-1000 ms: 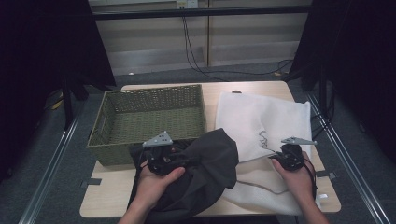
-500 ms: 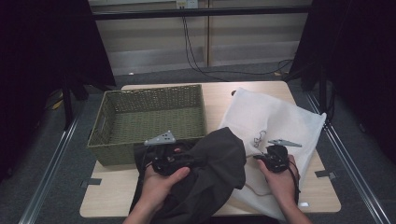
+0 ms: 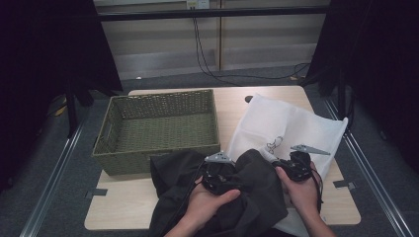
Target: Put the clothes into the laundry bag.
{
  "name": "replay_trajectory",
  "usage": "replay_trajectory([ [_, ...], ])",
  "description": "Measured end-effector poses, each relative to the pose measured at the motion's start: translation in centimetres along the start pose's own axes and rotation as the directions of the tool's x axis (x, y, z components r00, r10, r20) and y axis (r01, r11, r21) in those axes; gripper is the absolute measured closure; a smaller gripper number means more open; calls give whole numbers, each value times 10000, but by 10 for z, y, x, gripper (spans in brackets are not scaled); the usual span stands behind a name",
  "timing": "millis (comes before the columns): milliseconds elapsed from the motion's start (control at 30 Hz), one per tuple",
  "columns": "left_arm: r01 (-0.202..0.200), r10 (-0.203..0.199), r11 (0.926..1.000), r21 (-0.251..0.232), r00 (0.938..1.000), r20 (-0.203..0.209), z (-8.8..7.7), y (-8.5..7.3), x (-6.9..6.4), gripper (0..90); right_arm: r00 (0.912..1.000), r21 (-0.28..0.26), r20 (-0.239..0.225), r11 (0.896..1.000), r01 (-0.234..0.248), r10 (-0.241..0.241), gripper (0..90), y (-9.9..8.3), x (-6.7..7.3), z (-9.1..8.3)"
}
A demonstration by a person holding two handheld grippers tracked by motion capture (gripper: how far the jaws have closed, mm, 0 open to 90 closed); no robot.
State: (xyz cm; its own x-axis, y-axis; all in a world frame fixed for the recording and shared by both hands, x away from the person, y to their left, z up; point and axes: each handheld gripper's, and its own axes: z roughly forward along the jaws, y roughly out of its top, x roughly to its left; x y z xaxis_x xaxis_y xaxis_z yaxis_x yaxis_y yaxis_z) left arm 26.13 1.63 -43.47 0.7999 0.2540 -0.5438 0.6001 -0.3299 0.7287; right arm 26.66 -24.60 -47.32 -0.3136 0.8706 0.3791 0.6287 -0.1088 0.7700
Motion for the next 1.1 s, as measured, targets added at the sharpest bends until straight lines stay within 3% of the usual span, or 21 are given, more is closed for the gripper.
replay_trajectory([
  [67,-334,327,9993,177,9987,380,6,1,-4,685,9999,-174,-70,9998,119,-121,886,4,2,1],
  [100,-696,674,9966,432,9965,504,11,0,-8,681,9998,-294,-158,9995,137,-141,886,5,3,1],
  [200,-1203,1181,9826,1417,9927,236,25,-3,-10,670,9995,-600,-200,9979,233,-245,886,9,1,-3],
  [300,-741,809,9823,1722,9962,-329,35,-4,0,674,9981,-1247,-353,9911,464,-511,886,16,6,-17],
  [367,-419,548,9916,1227,9931,-1033,35,-2,0,682,9965,-1605,-559,9856,531,-628,887,20,10,-28],
  [433,-478,542,9979,428,9849,-1642,30,1,-3,693,9941,-1570,-573,9842,822,-922,888,21,15,-35],
  [467,-502,452,9985,-216,9810,-1887,24,5,-5,697,9934,-1490,-529,9845,928,-1016,889,20,17,-36],
  [533,-339,53,9919,-1221,9739,-2268,14,9,-6,700,9904,-1284,-476,9841,1227,-1297,889,16,23,-38],
  [600,-381,-267,9765,-2119,9553,-2945,8,11,-6,700,9881,-1125,-550,9842,1366,-1435,889,13,26,-39],
  [667,-412,-552,9647,-2600,9340,-3529,10,8,-4,698,9864,-1068,-622,9836,1451,-1523,888,11,30,-40],
  [700,-437,-520,9677,-2481,9290,-3664,17,5,-2,694,9856,-1061,-641,9831,1492,-1565,889,11,32,-40],
  [733,-377,-460,9754,-2172,9288,-3678,24,3,0,686,9847,-1016,-619,9825,1564,-1631,889,10,34,-40],
  [767,-114,-314,9918,-1270,9436,-3295,39,-1,6,674,9847,-971,-603,9828,1570,-1632,888,10,34,-39],
  [800,-17,-121,9990,-450,9528,-3033,50,-5,9,650,9843,-947,-579,9824,1608,-1667,888,9,33,-37],
  [833,-239,183,9996,-145,9510,-3086,56,-8,8,632,9850,-881,-645,9841,1542,-1601,889,8,31,-35],
  [867,-579,528,9983,-61,9446,-3241,58,-9,5,617,9852,-832,-628,9846,1538,-1592,888,6,29,-34],
  [900,-703,657,9975,-23,9426,-3273,56,-7,2,592,9854,-730,-604,9853,1545,-1590,888,5,27,-32],
  [967,-661,664,9978,106,9573,-2814,49,-2,-2,494,9855,-686,-505,9850,1582,-1618,887,4,26,-31],
  [1000,-909,924,9957,183,9580,-2715,44,1,-7,434,9850,-633,-449,9845,1634,-1664,884,4,25,-30],
  [1033,-1256,1270,9918,228,9518,-2794,40,4,-11,388,9850,-604,-385,9843,1660,-1685,880,4,24,-29],
  [1100,-2078,2038,9780,195,9306,-3040,24,12,-22,318,9820,-552,-296,9812,1848,-1866,853,4,24,-28],
])
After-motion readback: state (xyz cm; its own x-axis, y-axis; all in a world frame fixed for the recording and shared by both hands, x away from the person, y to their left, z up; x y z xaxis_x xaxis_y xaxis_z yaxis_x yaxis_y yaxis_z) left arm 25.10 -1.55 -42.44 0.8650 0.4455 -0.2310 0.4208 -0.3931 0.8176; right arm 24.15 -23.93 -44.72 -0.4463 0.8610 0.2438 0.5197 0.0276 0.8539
